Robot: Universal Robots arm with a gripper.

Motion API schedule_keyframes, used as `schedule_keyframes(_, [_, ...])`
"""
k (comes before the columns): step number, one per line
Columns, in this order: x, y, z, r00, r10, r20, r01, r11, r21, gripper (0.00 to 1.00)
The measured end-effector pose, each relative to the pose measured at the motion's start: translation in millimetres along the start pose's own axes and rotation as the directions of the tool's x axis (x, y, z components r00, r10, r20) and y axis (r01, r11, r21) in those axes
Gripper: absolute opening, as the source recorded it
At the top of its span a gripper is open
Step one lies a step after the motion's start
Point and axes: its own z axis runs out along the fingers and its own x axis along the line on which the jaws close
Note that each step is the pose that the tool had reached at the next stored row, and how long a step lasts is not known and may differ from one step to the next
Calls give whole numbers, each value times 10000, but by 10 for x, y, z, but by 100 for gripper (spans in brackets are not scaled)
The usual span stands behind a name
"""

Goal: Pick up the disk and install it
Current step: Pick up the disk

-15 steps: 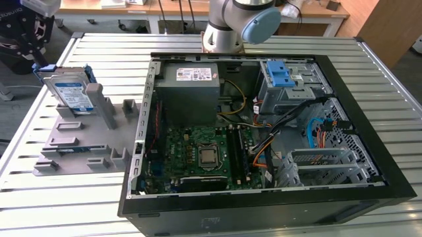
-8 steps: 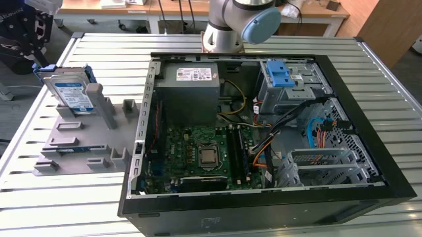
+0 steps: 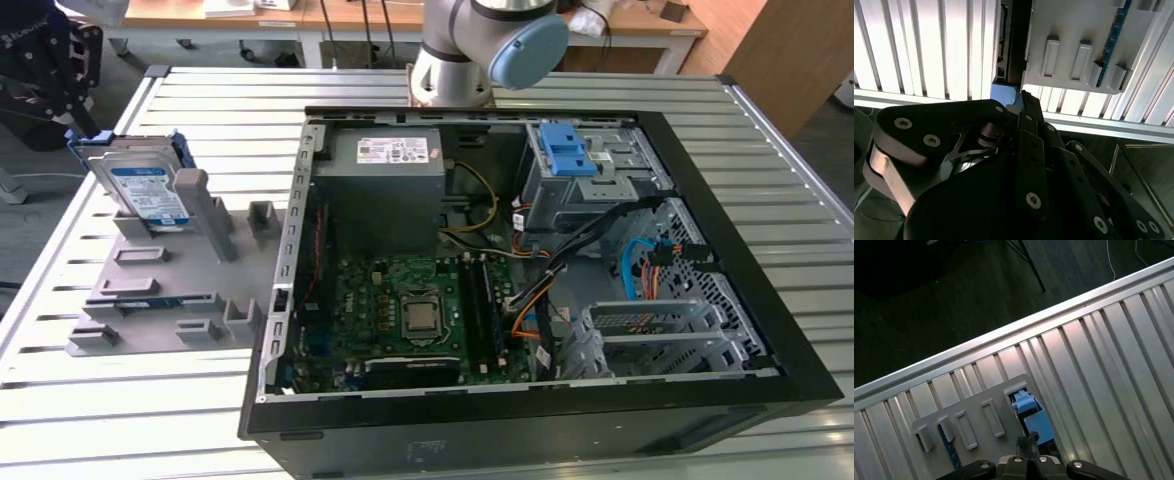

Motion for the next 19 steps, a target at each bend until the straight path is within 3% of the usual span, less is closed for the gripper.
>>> schedule_keyframes(6, [0,0,14,9970,-767,88,767,9971,-26,11])
schedule_keyframes(8, [0,-1,19,9951,-979,112,979,9952,-38,17])
schedule_keyframes(9, [1,-1,22,9942,-1065,148,1066,9943,-49,23])
schedule_keyframes(10, [1,-1,23,9933,-1142,191,1143,9934,-62,23])
schedule_keyframes(13, [-1,-1,32,9899,-1384,323,1388,9903,-106,41])
schedule_keyframes(16, [0,-2,61,9818,-1875,305,1879,9821,-124,47])
schedule_keyframes(17, [0,-3,74,9783,-2051,297,2056,9786,-131,53])
schedule_keyframes(19, [1,-4,98,9703,-2401,282,2405,9705,-144,53])
